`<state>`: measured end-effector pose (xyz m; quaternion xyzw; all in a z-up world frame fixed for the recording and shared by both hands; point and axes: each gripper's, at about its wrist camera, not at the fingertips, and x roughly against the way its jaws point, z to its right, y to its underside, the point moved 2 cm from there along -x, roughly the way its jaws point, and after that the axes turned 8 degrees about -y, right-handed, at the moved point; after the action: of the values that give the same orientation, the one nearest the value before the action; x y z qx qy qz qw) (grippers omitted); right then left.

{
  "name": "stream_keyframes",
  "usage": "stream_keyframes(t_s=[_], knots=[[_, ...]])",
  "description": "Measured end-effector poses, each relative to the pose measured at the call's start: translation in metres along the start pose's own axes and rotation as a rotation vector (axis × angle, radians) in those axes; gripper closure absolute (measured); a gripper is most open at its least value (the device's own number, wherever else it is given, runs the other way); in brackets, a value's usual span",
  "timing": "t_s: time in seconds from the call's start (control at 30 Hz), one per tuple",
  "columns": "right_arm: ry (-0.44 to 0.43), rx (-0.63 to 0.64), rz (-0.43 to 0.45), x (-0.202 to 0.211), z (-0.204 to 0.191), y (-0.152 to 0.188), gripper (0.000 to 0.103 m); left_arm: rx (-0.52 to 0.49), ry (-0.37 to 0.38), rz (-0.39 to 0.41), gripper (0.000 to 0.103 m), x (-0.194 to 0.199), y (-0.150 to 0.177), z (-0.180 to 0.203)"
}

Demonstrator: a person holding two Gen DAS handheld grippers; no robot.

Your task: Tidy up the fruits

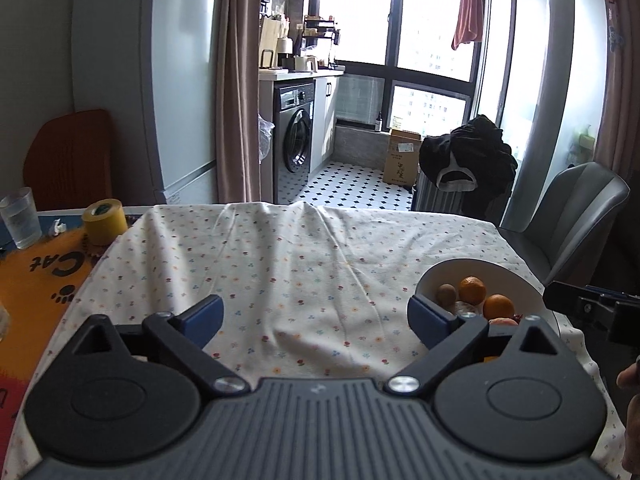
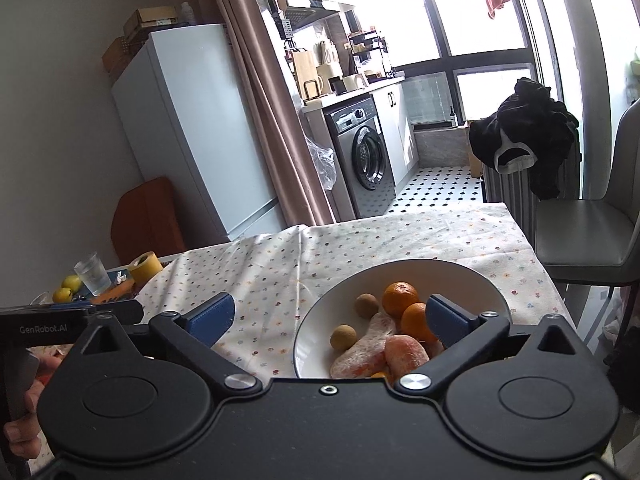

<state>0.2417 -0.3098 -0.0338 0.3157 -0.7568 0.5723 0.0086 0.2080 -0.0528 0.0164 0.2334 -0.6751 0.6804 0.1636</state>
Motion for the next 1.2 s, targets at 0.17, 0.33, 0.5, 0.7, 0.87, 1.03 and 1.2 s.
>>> stream_keyframes(t_s=[0.17,0.33,0.5,0.7,0.87,1.03,1.2], knots=[[-0.008,0.043,-0.004,0.011,-0.018,-0.002,0.000,0.048,-0.031,0.024,0.004,0.025,0.002,-0.023],[-0.011,0.069,-0.020,0.016,-0.032,0.000,0.000,0.063,-0.056,0.048,0.001,0.047,0.006,-0.040],[-0.024,0.102,-0.028,0.022,-0.050,0.004,0.000,0.093,-0.075,0.055,0.001,0.065,0.013,-0.058],[-0.032,0.123,-0.036,0.038,-0.066,0.009,0.000,0.119,-0.083,0.062,0.000,0.088,0.023,-0.072],[-0.026,0.124,-0.032,0.052,-0.071,0.014,0.000,0.117,-0.098,0.061,0.000,0.103,0.034,-0.076],[-0.035,0.119,-0.055,0.066,-0.074,0.020,0.000,0.127,-0.093,0.066,0.000,0.119,0.042,-0.082],[-0.032,0.123,-0.078,0.079,-0.083,0.026,0.000,0.120,-0.088,0.063,0.000,0.131,0.051,-0.085]])
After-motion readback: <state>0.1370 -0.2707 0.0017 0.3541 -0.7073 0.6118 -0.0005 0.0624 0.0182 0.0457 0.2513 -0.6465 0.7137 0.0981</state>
